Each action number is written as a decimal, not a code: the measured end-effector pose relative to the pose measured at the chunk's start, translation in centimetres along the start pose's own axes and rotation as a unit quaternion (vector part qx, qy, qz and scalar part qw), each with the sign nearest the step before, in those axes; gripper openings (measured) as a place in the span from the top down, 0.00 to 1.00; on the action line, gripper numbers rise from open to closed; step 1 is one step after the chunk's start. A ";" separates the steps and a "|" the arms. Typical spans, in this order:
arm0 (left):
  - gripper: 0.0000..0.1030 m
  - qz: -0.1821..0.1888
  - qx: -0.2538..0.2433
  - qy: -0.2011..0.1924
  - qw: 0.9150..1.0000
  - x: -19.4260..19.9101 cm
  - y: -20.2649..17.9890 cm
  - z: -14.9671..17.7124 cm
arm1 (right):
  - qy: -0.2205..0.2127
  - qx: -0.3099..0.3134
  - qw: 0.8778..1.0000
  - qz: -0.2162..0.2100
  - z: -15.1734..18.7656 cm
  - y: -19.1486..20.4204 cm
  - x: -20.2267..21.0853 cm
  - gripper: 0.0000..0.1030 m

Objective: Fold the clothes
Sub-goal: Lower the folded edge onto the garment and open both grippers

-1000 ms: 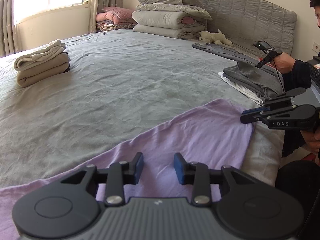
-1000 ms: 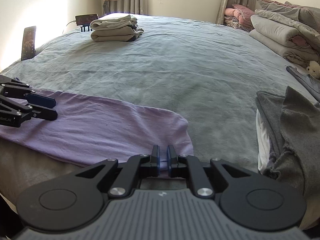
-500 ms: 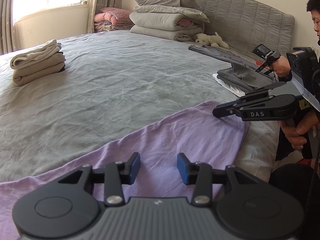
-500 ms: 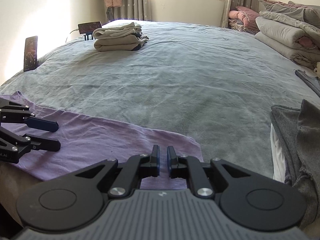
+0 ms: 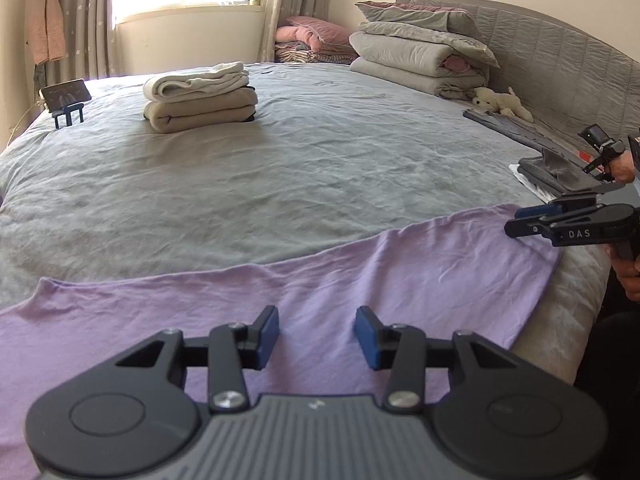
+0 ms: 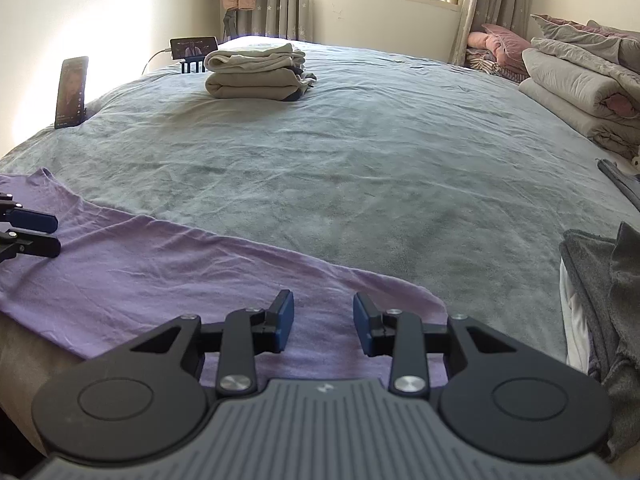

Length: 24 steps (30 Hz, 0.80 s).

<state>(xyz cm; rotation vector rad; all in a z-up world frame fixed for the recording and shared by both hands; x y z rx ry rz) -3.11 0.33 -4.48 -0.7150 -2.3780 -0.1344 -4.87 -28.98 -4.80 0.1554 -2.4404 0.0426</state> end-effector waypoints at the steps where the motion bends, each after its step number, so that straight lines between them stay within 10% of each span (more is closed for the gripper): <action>1: 0.57 -0.005 0.006 -0.001 1.000 0.4 0.6 0.4 | 0.006 -0.001 1.000 0.002 0.1 -0.2 -0.1 0.65; 11: 0.53 -0.053 0.065 -0.022 0.996 4.9 3.5 1.4 | 0.021 -0.018 0.998 0.054 0.6 -2.1 2.0 0.60; 24: 0.45 -0.017 0.042 -0.003 0.999 3.6 -1.4 3.1 | 0.050 0.021 0.999 -0.008 0.9 2.0 1.3 0.57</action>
Point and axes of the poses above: each gripper's, at about its wrist camera, not at the fingertips, and x roughly against the way its jaws point, y to its left, z to its underside, the point moved 4 cm from there along -x, roughly the way its jaws point, and after that the axes turned 1 degree about -y, right-handed, at the moved point
